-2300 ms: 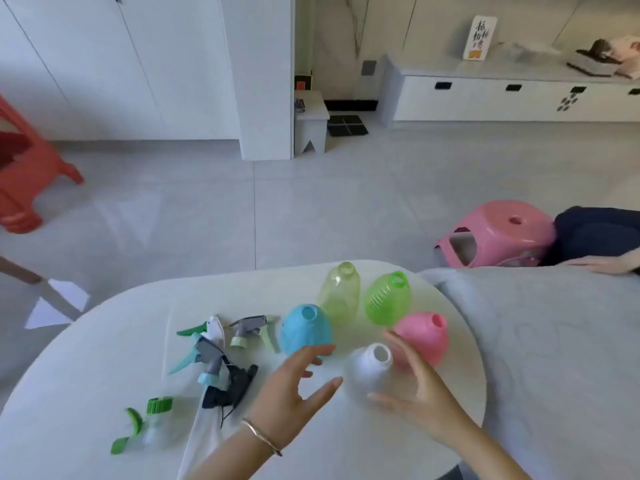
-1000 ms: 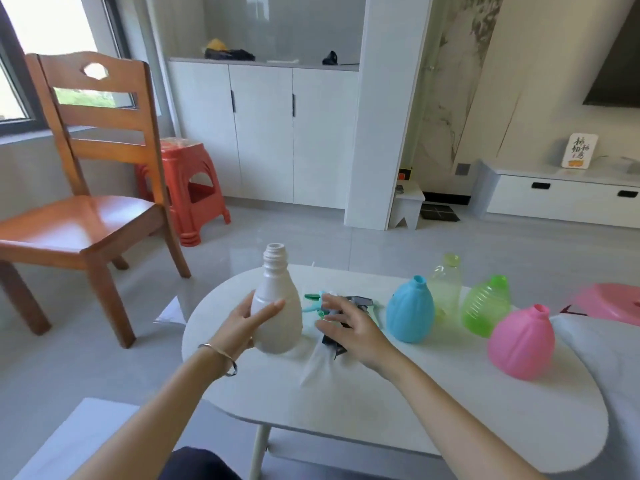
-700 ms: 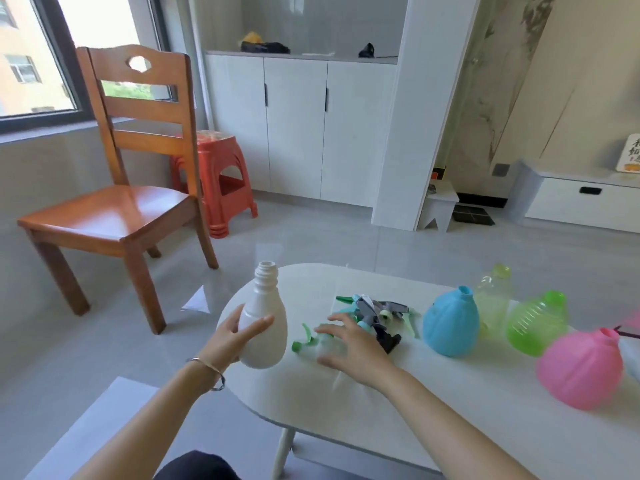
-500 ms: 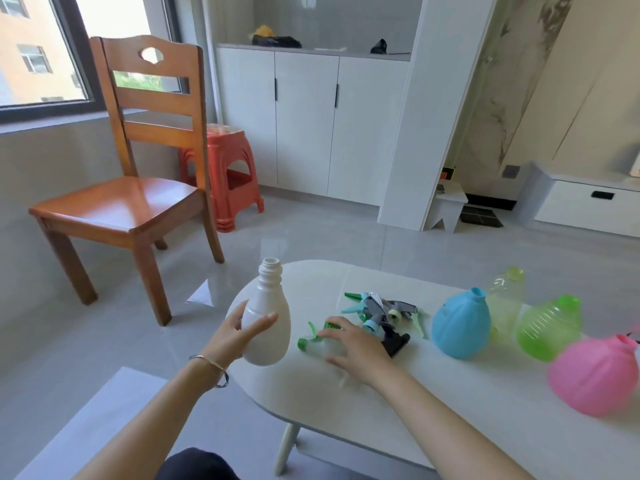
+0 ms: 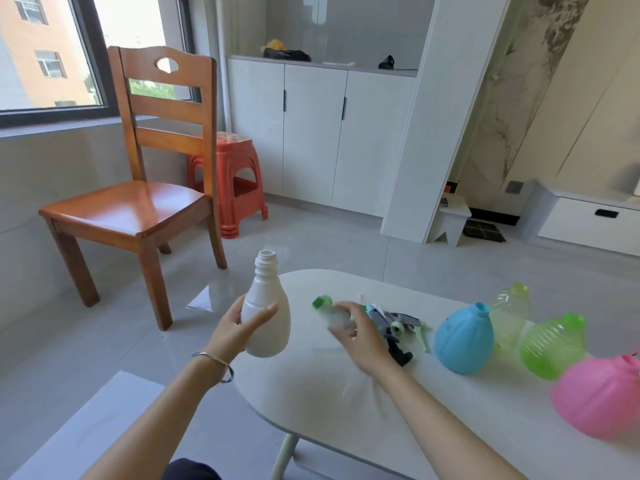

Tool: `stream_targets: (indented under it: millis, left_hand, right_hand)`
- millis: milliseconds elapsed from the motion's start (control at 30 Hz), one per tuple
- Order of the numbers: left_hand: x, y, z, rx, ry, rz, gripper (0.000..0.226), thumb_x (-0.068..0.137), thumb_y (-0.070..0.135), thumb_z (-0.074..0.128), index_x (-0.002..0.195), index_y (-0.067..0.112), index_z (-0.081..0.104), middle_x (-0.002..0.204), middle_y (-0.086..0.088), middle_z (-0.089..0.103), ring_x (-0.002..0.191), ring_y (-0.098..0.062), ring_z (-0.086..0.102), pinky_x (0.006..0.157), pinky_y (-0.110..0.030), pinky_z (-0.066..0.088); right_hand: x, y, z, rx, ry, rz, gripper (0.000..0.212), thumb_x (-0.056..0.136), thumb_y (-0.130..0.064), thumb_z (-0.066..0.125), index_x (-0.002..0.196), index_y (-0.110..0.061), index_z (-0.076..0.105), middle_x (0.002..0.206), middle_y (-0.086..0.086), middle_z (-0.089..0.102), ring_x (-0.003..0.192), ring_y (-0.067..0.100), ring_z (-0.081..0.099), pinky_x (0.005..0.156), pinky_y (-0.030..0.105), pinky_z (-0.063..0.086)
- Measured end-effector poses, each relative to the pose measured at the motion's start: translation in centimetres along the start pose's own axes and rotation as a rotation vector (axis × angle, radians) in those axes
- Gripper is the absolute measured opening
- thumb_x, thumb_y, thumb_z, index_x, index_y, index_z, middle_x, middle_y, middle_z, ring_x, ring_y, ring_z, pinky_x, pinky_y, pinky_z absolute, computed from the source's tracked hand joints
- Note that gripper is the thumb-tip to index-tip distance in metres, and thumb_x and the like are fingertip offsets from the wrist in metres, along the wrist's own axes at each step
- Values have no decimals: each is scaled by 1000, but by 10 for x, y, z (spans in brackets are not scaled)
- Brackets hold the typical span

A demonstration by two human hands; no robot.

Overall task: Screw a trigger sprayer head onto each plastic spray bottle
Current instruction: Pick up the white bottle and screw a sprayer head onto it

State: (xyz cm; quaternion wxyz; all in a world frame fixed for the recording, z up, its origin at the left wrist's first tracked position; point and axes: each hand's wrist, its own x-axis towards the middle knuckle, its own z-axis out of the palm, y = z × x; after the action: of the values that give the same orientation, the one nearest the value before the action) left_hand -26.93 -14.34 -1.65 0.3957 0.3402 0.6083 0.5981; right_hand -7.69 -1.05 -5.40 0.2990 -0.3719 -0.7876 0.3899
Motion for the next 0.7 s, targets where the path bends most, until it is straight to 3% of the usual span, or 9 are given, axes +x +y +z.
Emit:
stream_targets:
  millis: [100, 267, 467, 633, 700]
  left_hand:
    - [5, 8, 14, 19, 17, 26, 69, 46, 63, 70, 108, 36, 60, 104, 6, 68, 95, -11, 63, 73, -31, 51]
    - [11, 12, 58, 67, 3, 50, 64, 45, 66, 68, 101, 36, 60, 98, 5, 68, 89, -11, 63, 64, -26, 46]
    - [14, 6, 119, 178, -97, 92, 64, 45, 67, 68, 100, 36, 57, 96, 3, 66, 85, -12, 63, 59, -22, 46]
    - [17, 10, 154, 279, -163, 138, 68, 44, 67, 72, 102, 38, 55, 93, 8, 66, 82, -7, 63, 57, -17, 46]
    - [19, 12, 165, 306, -181, 143, 65, 52, 60, 78, 106, 33, 55, 95, 7, 65, 82, -8, 63, 56, -18, 46]
  right_hand:
    - [1, -23, -37, 483, 197, 115, 24, 91, -17, 58, 114, -20, 50, 112, 1, 60, 86, 21, 64, 74, 23, 54]
    - [-11, -41, -121, 931, 336, 121, 17, 92, -10, 54, 103, -22, 53, 91, 1, 62, 79, 15, 60, 71, 25, 46]
    - [-45, -39, -195, 772, 491, 72, 32, 76, 3, 69, 84, -22, 50, 61, -6, 58, 53, 7, 46, 55, 16, 43]
    - [-68, -39, -239, 659, 512, 78, 26, 76, -4, 72, 90, -19, 56, 67, -4, 64, 55, 8, 53, 59, 21, 48]
    - [-75, -38, -250, 626, 523, 92, 25, 77, -4, 72, 90, -19, 56, 68, -3, 63, 57, 10, 53, 61, 23, 47]
